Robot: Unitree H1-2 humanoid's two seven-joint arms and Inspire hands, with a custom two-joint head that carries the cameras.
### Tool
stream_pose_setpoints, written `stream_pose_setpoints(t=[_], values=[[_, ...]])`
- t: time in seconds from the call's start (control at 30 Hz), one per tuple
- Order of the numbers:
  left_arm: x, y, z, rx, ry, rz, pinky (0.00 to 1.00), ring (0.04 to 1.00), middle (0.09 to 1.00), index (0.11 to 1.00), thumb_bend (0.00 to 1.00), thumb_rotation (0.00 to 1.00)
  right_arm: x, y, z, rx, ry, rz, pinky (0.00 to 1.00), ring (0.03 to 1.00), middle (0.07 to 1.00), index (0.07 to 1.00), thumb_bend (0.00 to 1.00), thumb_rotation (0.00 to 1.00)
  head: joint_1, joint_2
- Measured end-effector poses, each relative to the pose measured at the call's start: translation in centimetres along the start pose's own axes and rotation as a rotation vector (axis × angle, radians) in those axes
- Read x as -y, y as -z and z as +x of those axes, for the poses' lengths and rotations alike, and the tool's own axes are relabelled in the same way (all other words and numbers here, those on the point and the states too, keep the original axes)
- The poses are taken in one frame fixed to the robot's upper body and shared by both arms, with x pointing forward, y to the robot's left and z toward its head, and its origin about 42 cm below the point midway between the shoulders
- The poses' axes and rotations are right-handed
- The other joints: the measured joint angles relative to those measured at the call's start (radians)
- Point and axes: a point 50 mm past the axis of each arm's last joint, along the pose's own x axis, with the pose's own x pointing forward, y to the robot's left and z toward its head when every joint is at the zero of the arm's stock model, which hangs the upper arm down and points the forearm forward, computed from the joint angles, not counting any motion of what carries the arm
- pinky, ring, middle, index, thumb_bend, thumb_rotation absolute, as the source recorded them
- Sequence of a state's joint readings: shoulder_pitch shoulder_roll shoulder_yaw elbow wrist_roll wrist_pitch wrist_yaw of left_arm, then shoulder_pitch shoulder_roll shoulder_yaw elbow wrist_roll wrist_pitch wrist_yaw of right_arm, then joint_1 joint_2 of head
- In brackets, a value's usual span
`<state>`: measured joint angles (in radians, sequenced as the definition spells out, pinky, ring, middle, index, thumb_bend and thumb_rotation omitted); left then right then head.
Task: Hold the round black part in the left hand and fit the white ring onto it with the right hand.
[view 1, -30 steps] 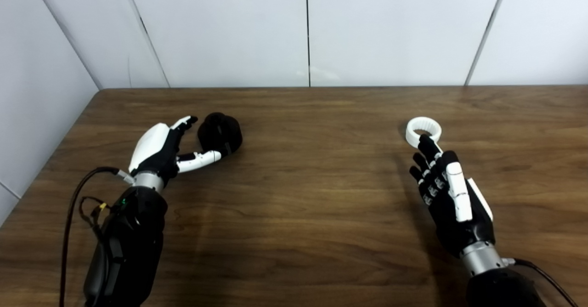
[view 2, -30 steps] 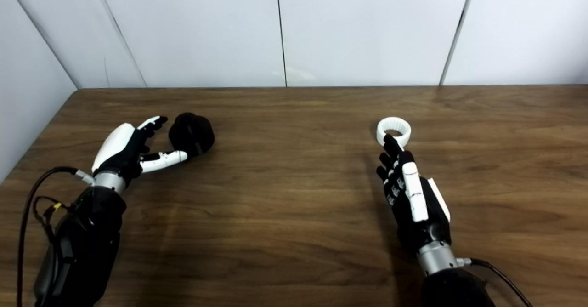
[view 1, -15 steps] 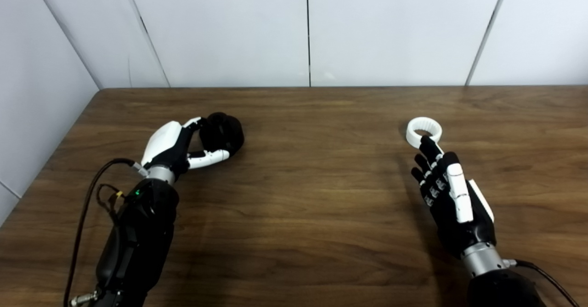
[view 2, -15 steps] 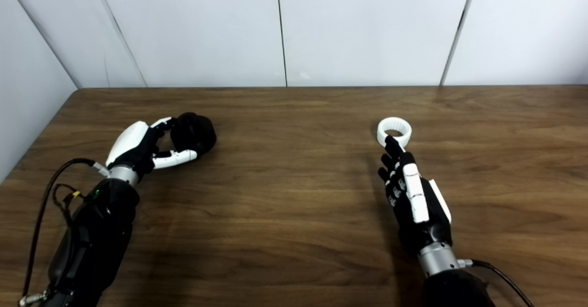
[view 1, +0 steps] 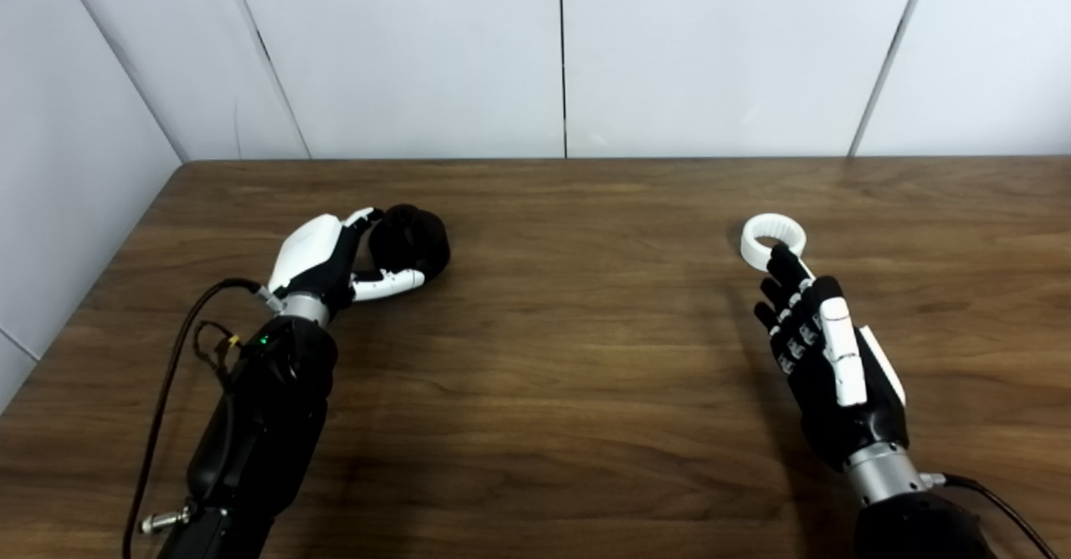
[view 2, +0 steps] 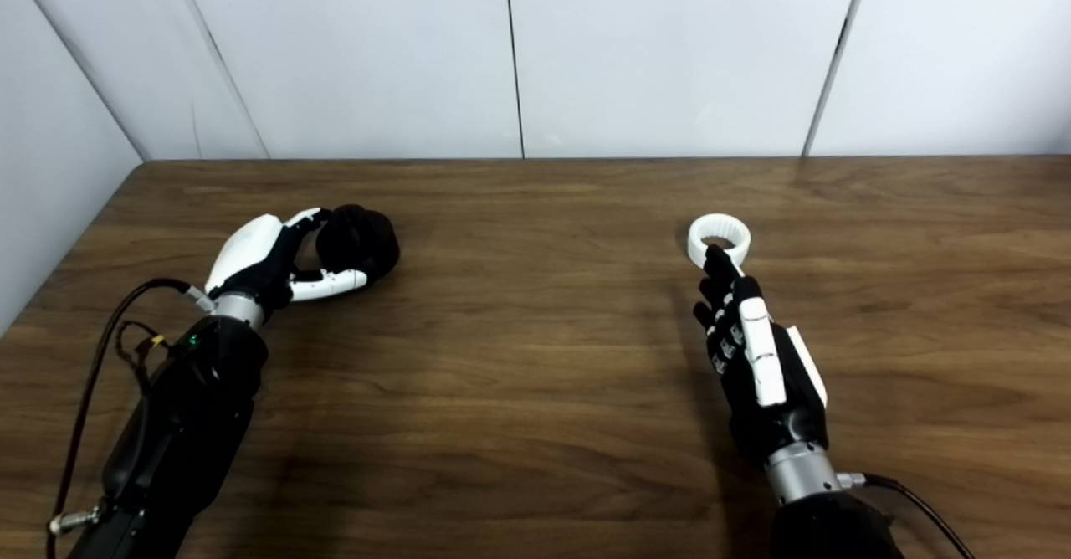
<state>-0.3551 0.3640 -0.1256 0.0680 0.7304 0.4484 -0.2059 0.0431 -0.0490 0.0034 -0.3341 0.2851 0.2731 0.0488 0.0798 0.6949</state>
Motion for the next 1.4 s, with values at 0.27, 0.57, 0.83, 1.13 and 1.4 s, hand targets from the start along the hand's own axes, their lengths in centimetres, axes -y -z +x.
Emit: stream_pose_setpoints(t=[0.27,0.57,0.83,1.13,1.4], values=[[0.4,-0.9,0.6,0.018,0.006,0.027,0.72,0.875,0.885,0.853,0.86,0.53,0.0,0.0,0.0,0.001,0.004,-0.011,1.0,0.996,0.982,0.94,0.54,0.89,0.0,0.002],[0.7,-1.4,0.5,0.038,-0.03,0.012,0.7,0.834,0.846,0.8,0.81,0.4,0.1,-0.1,0.0,0.007,-0.005,-0.012,1.0,1.0,0.989,0.948,0.53,0.9,0.005,0.0],[1.0,-1.7,0.5,0.059,-0.042,0.002,0.7,0.828,0.834,0.748,0.77,0.34,0.3,-0.2,0.0,0.008,-0.003,-0.015,1.0,1.0,0.99,0.95,0.52,0.92,0.008,0.002],[1.0,-1.7,0.4,0.065,-0.058,-0.01,0.71,0.836,0.837,0.725,0.77,0.33,0.3,-0.2,0.0,0.006,-0.01,-0.016,1.0,1.0,0.99,0.952,0.53,0.92,0.006,0.005],[1.6,-1.8,-0.7,0.11,-0.06,-0.001,0.73,0.859,0.846,0.72,0.75,0.35,0.3,-0.3,0.0,0.009,-0.015,-0.016,1.0,1.0,0.993,0.957,0.52,0.95,0.008,0.011]])
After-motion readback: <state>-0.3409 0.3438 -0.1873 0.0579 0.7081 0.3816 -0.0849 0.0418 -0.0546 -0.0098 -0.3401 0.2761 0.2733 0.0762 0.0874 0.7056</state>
